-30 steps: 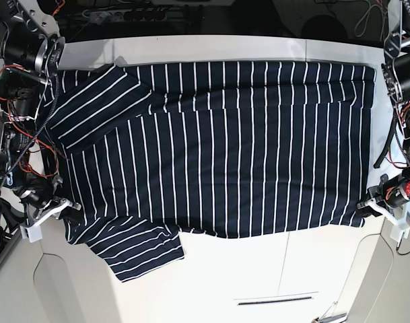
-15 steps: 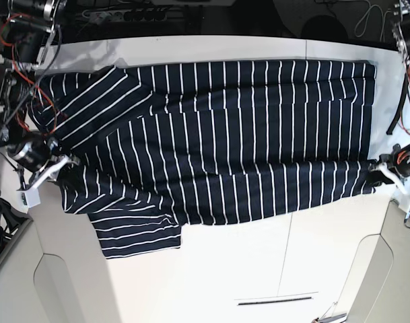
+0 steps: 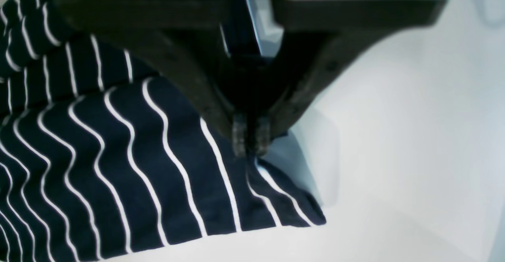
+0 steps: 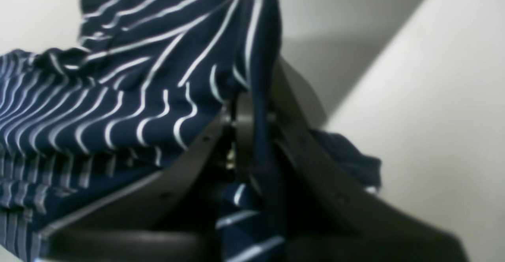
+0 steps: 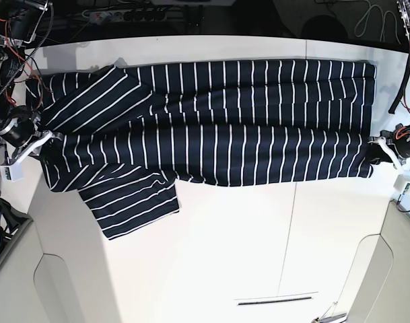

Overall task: Fold the T-shirt properly
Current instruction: 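Lift the side edges and fold the shirt lengthwise toward the shoulder edge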

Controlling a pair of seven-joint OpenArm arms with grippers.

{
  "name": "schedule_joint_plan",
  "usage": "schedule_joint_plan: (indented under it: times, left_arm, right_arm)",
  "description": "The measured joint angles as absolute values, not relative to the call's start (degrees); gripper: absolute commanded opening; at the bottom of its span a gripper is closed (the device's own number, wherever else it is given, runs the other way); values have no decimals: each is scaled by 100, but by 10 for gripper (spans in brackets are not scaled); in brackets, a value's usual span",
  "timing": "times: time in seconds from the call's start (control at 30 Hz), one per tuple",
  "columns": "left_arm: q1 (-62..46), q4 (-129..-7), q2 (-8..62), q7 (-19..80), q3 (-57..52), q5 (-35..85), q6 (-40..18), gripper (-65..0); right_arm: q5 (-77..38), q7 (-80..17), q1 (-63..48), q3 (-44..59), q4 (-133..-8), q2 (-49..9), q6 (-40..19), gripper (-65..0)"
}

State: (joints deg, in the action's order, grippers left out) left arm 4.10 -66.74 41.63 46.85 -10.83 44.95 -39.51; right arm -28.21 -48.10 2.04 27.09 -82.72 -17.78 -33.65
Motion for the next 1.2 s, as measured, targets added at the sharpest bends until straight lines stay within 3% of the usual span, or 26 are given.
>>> schedule_joint_plan:
  times: [0.1,0.2,0.27,0.3,0.43,0.67,0.93,1.2]
  left_arm:
    - [268,-6790,4160,4687,-1083,4497,-3953,-650]
    - [193,-6836,4160,4694,-1083,4563,-3951,-650]
    - [191,-6842,4156,4696,-1083,4613,-3951,-650]
    - [191,-6842,4152,4692,-1083,4615,-3951,-650]
    - [176,-6849,4125,4696,-1083,4611,-3953,-650]
    - [161,-6851,4125,4713,-1083,4615,-3951,-650]
    - [161,-6851,4125,4716,-1083,4659,-3953,-650]
    - [161,-6851,4125,4716,-1083,4659,-3951,-650]
  right_arm:
    - [-2799,-4805,207,2709,-8272,-1780,-3345,-625]
    - [-2762,-4762,207,2751,-8272,-1782,-3330,-359]
    - [-2766,-4709,211,2803,-8272,-1804,-3304,-260]
    - [-2799,-4602,222,2834,-8272,-1806,-3304,-246]
    - [-2853,-3992,272,3022,-8272,-1796,-3256,-247]
    - [-2679,-3900,827,3208,-8079,-1793,-3157,-247]
    - [-2628,-3745,1905,3083,-6195,-1800,-3173,-247]
    - [-2453,-3306,2364,1927,-5057,-1758,-3253,-247]
